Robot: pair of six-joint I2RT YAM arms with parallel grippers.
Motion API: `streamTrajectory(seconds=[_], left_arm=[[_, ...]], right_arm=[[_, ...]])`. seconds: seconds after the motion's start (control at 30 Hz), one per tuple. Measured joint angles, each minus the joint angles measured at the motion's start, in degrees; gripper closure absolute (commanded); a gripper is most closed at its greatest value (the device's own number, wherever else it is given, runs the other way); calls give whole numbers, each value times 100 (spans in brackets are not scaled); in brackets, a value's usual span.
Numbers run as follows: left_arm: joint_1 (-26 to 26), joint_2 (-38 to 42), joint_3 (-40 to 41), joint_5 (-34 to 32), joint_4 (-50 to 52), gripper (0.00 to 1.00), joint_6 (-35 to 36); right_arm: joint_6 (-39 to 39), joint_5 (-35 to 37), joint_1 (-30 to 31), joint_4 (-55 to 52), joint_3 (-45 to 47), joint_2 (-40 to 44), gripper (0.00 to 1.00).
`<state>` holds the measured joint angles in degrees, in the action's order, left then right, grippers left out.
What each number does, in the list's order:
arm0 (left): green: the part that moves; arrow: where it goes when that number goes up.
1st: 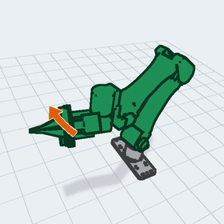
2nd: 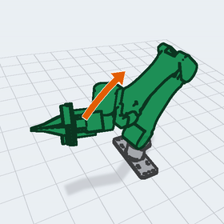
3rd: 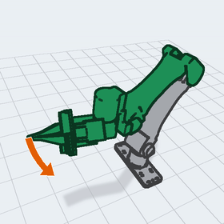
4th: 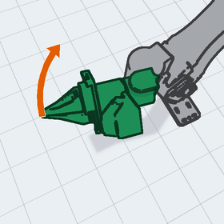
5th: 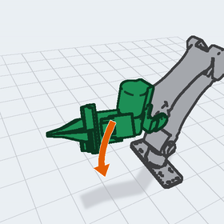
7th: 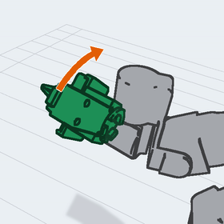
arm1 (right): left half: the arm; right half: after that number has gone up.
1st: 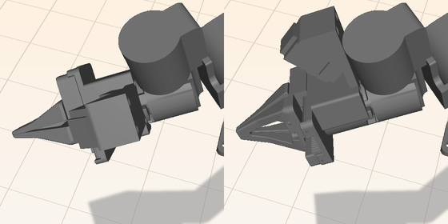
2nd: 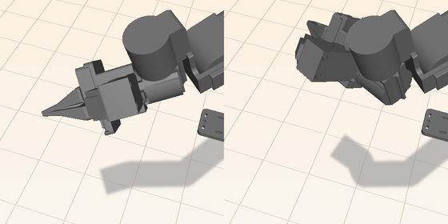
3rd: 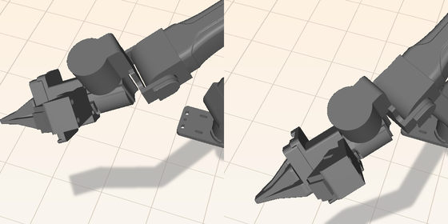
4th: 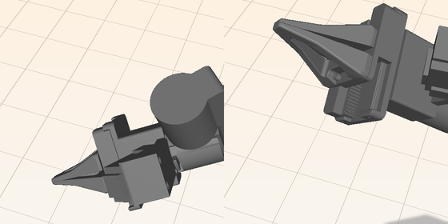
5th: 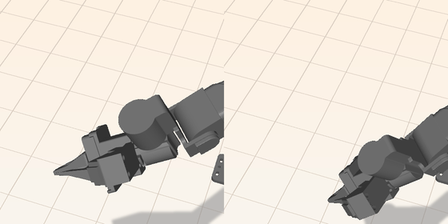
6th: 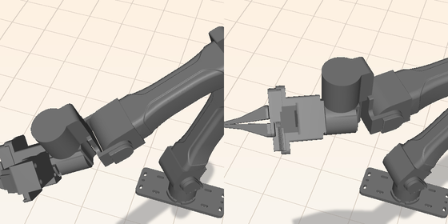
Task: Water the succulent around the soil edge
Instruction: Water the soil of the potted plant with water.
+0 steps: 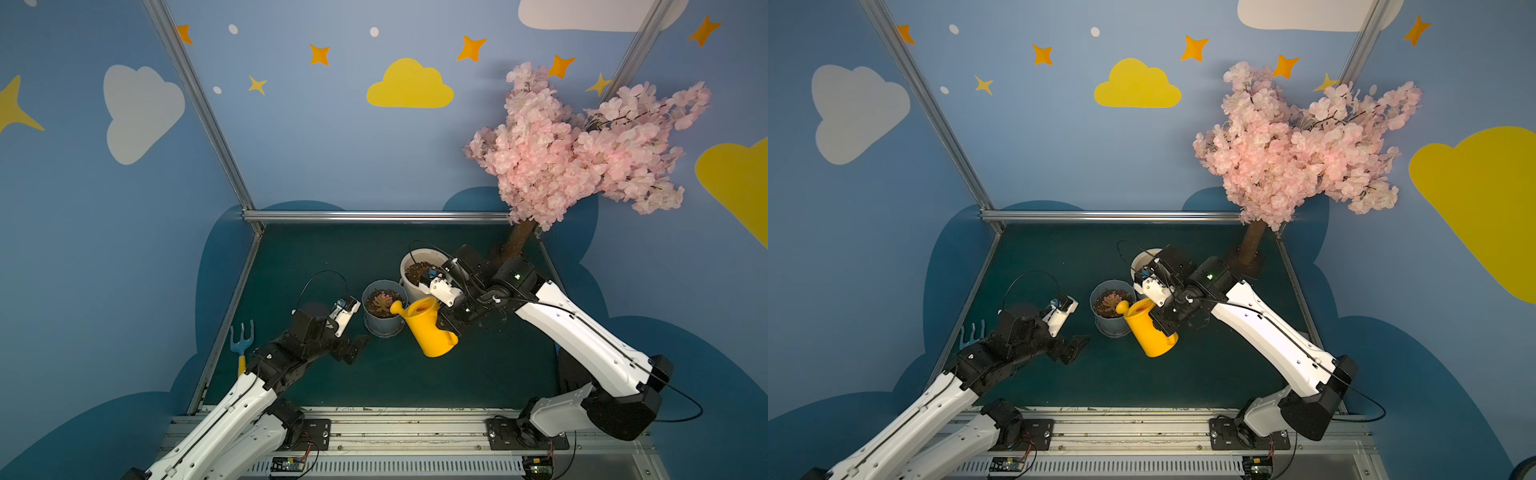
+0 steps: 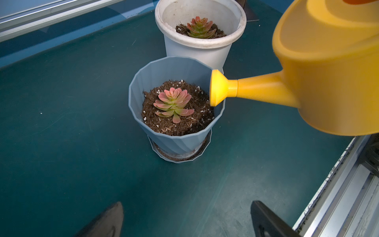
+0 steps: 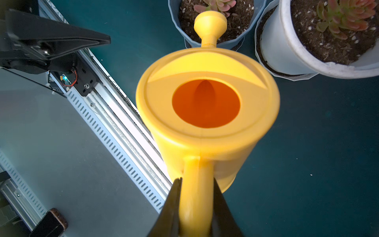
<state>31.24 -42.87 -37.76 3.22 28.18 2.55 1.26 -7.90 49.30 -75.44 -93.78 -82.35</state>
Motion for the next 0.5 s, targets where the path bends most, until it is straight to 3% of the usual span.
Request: streamTrajectory(seconds=[0.5], left_arm=[[0, 0, 0, 7, 0, 0, 0]], right_arm=[[-2, 131, -68, -35, -2, -57, 100]])
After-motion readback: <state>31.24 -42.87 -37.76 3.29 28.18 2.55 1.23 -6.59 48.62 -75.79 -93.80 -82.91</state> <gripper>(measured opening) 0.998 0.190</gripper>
